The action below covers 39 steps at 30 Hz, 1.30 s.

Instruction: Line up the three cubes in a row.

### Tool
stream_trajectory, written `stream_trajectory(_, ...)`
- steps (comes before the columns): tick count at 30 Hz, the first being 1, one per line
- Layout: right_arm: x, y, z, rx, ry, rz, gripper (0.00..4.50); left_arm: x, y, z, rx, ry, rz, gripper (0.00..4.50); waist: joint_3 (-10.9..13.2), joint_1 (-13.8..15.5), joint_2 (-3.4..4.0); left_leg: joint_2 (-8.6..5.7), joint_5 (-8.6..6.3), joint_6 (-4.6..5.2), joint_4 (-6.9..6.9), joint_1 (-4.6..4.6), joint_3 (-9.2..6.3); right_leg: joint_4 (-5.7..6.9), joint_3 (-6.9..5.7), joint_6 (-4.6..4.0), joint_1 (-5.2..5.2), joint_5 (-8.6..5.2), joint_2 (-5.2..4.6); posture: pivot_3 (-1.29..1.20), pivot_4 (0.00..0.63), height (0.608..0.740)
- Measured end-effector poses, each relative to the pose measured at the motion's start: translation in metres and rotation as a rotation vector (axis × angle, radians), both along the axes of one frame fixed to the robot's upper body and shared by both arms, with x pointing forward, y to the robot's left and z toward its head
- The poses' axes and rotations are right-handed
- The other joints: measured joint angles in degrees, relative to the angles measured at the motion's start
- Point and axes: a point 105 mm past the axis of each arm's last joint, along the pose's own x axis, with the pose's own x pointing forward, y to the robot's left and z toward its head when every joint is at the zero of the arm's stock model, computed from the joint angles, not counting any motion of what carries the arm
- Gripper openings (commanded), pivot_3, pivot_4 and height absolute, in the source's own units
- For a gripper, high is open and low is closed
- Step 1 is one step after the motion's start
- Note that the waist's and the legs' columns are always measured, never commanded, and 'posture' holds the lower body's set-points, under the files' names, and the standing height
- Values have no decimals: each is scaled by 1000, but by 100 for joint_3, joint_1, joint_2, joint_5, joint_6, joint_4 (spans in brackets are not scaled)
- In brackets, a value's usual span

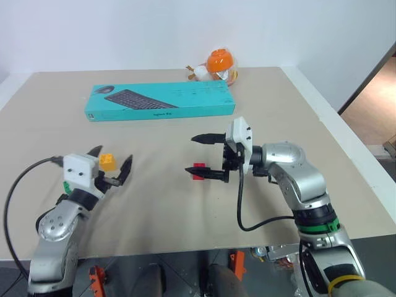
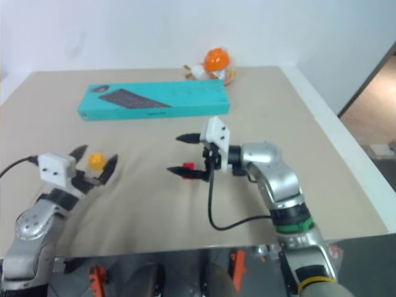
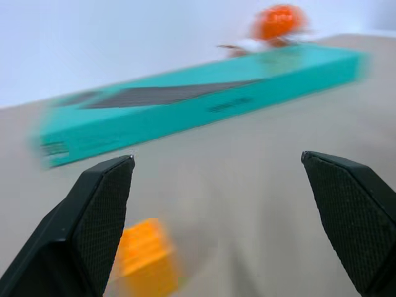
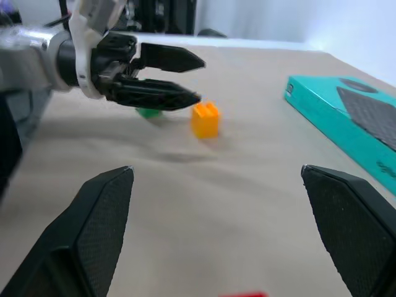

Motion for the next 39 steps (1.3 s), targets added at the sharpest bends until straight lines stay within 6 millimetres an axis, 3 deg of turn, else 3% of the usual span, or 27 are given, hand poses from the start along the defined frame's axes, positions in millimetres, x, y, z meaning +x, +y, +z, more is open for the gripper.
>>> stream_trajectory(5,-2,1,1,18,1,-18,4482,-26,43,-7,-42,18,359,4500,-5,-1,-9,-5,1,1,7,9,1,-2,1,2,9,9,0,0,150,740)
stream_trajectory(9,-3,4,-2,11,7,-1,4482,-39,59,-23,-112,69,498,4500,-5,0,-16,-8,1,2,11,8,0,-2,0,3,10,9,3,0,150,740)
stream_trajectory(13,-3,8,-5,-10,7,33,4482,-41,60,-29,-179,85,508,4500,-5,-1,-19,-15,1,1,11,7,2,-2,2,3,8,9,10,0,150,740)
stream_trajectory(20,1,8,-5,-32,-42,46,4482,-33,51,-59,-283,187,495,4500,-6,-1,-24,-18,1,1,10,3,1,-6,2,5,8,8,13,0,150,740)
stream_trajectory(30,-4,6,-11,-52,44,90,4482,-23,56,-75,-260,254,492,4500,-4,0,-31,-13,1,1,9,3,-2,-5,-2,1,6,8,9,0,150,740)
stream_trajectory(31,-4,6,-12,-56,59,88,4500,-22,56,-76,-257,260,490,3945,-4,1,-31,-12,1,1,9,3,-2,-5,-1,1,6,8,7,0,150,740)
stream_trajectory(39,-4,6,-14,-72,66,83,4500,-19,56,-76,-257,258,490,1297,-3,1,-33,-10,1,1,8,1,-1,-6,-1,2,5,8,3,0,150,740)
